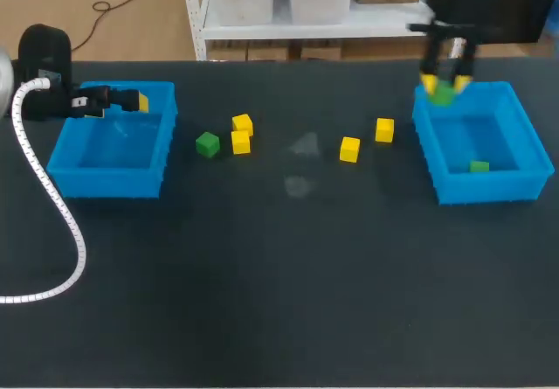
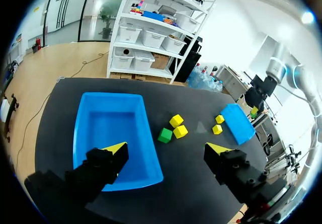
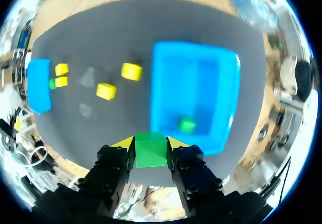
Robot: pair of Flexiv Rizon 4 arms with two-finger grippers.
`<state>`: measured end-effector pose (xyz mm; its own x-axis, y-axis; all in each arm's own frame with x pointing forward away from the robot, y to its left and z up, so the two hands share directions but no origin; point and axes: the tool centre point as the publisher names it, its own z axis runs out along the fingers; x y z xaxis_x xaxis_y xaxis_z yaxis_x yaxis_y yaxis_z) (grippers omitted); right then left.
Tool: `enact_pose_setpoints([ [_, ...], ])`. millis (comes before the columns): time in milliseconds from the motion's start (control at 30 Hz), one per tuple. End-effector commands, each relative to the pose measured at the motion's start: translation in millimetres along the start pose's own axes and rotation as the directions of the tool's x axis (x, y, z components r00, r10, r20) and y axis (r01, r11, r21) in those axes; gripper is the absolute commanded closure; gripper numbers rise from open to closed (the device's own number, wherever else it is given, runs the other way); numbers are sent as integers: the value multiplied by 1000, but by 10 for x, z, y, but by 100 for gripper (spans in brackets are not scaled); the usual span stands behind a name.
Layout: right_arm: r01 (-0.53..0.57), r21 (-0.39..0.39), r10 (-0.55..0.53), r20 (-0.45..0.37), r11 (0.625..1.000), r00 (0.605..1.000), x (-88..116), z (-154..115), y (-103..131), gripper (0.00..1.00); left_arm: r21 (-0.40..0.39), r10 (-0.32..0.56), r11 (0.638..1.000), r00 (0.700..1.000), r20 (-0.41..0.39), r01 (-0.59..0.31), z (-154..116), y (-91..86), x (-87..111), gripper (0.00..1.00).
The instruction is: Put the green cubes in the right bin and the yellow cubes in the left bin.
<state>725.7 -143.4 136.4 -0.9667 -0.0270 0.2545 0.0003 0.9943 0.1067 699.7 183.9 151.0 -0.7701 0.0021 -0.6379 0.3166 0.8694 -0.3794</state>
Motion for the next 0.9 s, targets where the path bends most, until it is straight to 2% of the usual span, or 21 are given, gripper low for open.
enact_pose_setpoints([
  [33,-58,-192,175,678,980,714,673,187,-594,100,5,1,1000,1000,5,-1,1,10,10,0],
  [100,-70,-185,177,663,980,728,714,280,-633,100,5,1,1000,1000,5,-1,1,10,10,0],
  [133,-80,-182,182,656,980,733,724,314,-624,86,5,1,1000,1000,5,-1,1,10,10,0],
  [167,-81,-181,181,649,980,739,723,349,-612,35,5,1,1000,1000,5,-1,1,10,10,0],
  [200,-82,-179,180,646,980,742,709,382,-607,0,5,1,1000,1000,5,-1,1,10,10,0],
  [400,-52,-157,141,633,986,761,554,439,-443,0,5,1,1000,1000,5,-1,1,10,10,0],
  [533,0,-124,81,649,992,756,412,313,-265,0,5,1,1000,1000,5,-1,1,10,10,0],
  [733,145,-61,-62,698,987,713,156,27,315,0,5,1,1000,1000,5,-1,1,10,10,0],
  [900,287,-35,-174,722,957,670,-122,-151,931,0,5,1,1000,1000,5,-1,1,10,10,0],
])
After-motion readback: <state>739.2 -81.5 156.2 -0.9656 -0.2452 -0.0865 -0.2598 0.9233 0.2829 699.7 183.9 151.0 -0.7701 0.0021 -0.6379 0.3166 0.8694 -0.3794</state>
